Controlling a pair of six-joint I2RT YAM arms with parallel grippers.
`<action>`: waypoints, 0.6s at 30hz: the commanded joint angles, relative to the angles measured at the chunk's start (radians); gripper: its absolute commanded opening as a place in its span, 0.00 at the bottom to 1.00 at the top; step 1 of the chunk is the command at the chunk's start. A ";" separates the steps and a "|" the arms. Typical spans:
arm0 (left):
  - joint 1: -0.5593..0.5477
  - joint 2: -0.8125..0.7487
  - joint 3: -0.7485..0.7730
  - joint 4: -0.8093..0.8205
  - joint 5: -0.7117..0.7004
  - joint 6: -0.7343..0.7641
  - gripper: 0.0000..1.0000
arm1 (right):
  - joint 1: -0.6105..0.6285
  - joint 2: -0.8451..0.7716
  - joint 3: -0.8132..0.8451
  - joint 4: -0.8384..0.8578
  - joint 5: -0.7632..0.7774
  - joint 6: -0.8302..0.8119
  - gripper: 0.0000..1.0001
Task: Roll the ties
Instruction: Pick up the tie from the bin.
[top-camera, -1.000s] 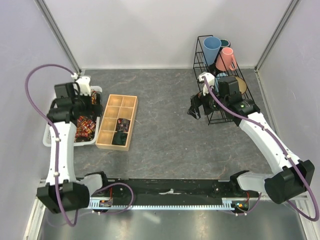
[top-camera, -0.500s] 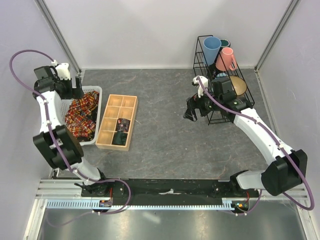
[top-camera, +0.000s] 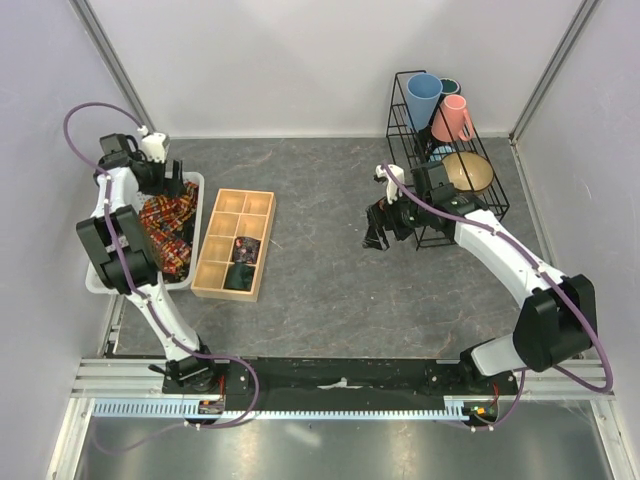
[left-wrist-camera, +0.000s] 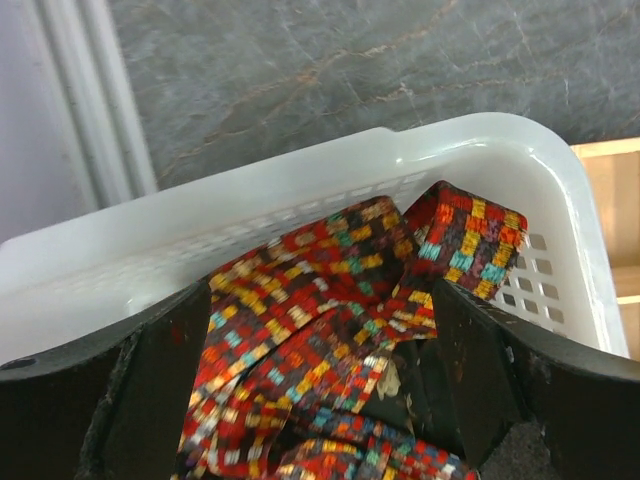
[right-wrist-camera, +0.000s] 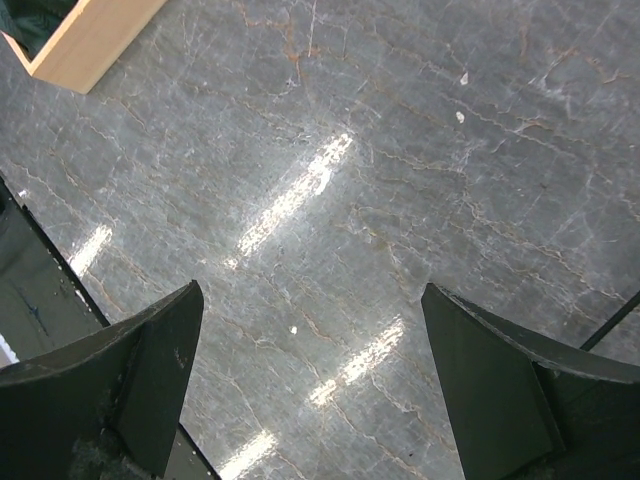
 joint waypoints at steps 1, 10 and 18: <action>-0.023 0.051 0.035 0.031 0.002 0.079 0.99 | 0.004 0.031 0.043 -0.004 -0.042 -0.021 0.98; -0.029 0.088 -0.040 0.100 -0.053 0.096 0.93 | 0.005 0.058 0.034 0.003 -0.051 -0.009 0.98; -0.023 -0.051 -0.097 0.100 0.050 0.093 0.24 | 0.004 0.050 0.035 0.003 -0.045 -0.003 0.98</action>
